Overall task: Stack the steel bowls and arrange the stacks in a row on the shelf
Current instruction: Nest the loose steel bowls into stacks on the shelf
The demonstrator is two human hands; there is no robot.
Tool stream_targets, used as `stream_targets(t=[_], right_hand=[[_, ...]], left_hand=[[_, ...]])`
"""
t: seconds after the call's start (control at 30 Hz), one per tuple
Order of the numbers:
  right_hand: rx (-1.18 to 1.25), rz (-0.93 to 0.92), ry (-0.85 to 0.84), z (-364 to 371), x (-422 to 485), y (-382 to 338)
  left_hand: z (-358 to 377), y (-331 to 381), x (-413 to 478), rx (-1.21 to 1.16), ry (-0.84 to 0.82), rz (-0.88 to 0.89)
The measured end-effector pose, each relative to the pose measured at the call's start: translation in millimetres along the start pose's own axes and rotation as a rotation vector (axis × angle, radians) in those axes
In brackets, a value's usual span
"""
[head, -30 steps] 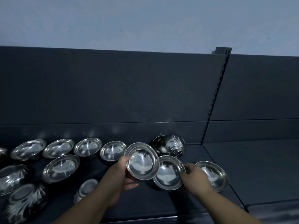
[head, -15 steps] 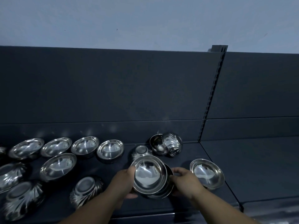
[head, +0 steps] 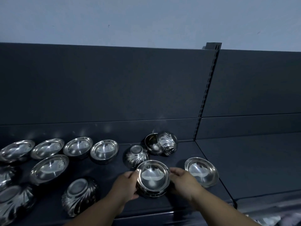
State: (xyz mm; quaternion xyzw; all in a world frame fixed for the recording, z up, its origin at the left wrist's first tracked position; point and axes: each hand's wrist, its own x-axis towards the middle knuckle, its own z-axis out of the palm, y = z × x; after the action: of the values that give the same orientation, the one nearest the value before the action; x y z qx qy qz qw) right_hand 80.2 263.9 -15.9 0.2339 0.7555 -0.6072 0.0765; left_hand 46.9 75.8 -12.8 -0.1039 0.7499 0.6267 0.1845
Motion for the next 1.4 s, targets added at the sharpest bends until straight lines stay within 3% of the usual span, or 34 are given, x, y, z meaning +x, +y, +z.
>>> stream_targets(t=[0.2,0.27,0.33,0.47,0.63,0.83,1.17,1.4], right_hand=[[-0.475,-0.339,0.329,-44,0,-12],[-0.561,-0.325,0.468,-65,5,-6],[-0.688,-0.190,0.513,-84,9,4],[-0.535,0.041,0.385,-94,15,20],[-0.355,0.004,0.339,-85,15,15],[-0.219,-0.059,0.437,-81,17,-6],[-0.025,-0.201,0.153,-45,18,-35],[0.024,-0.215,0.119,-43,15,-36]], left_hand=[[6,1,8,0.336,0.072,0.197],[7,1,9,0.398,0.074,0.232],[9,2,9,0.416,0.077,0.238],[16,3,11,0.373,0.086,0.240],[15,3,15,0.364,0.087,0.233],[-1,5,33,0.422,0.171,0.280],[-15,32,90,0.677,0.084,0.321],[-3,23,120,0.723,0.040,0.309]])
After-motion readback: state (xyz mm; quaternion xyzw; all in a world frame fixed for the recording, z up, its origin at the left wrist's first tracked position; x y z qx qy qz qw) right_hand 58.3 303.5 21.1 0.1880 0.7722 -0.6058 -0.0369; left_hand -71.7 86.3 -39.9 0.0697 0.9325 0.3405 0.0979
